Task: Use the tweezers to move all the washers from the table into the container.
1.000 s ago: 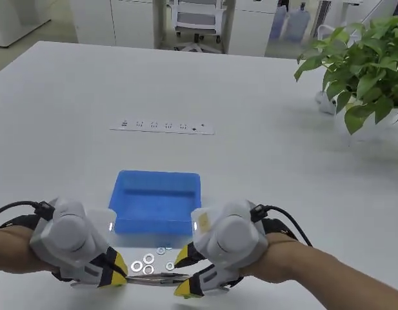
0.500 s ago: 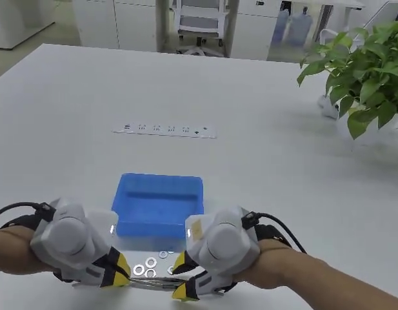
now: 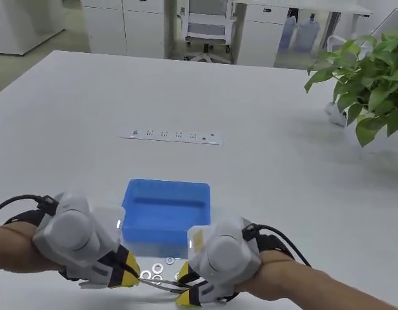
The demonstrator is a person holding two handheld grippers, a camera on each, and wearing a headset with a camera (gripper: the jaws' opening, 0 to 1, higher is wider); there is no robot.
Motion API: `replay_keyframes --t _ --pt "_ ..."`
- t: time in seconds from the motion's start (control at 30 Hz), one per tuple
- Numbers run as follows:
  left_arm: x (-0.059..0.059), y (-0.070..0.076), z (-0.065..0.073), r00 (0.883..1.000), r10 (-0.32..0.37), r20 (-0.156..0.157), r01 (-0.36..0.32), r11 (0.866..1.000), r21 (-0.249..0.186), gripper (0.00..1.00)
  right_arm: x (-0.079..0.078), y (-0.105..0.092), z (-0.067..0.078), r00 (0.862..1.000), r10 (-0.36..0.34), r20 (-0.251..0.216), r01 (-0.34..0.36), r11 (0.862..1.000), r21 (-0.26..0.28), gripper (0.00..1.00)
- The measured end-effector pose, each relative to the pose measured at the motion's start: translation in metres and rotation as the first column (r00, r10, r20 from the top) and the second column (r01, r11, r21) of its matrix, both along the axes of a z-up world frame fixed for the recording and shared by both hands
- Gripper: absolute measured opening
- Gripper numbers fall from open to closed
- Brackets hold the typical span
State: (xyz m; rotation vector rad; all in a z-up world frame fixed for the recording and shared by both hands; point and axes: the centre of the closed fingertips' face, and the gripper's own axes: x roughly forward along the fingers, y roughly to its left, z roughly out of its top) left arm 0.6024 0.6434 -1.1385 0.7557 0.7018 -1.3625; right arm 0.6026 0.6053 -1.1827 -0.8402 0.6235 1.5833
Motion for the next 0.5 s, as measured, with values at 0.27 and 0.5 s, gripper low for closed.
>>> replay_keyframes --t 0.27,0.5 --pt "0.0 -0.008 0.019 1.0 -0.012 0.01 0.013 1.0 -0.024 0.05 0.002 0.001 0.008 1.0 -0.006 0.009 0.005 1.0 0.021 0.12" --pt "0.001 -0.018 0.042 0.999 -0.032 0.031 0.034 0.998 -0.06 0.05 0.004 0.005 0.016 0.999 -0.031 0.01 0.031 0.998 0.057 0.11"
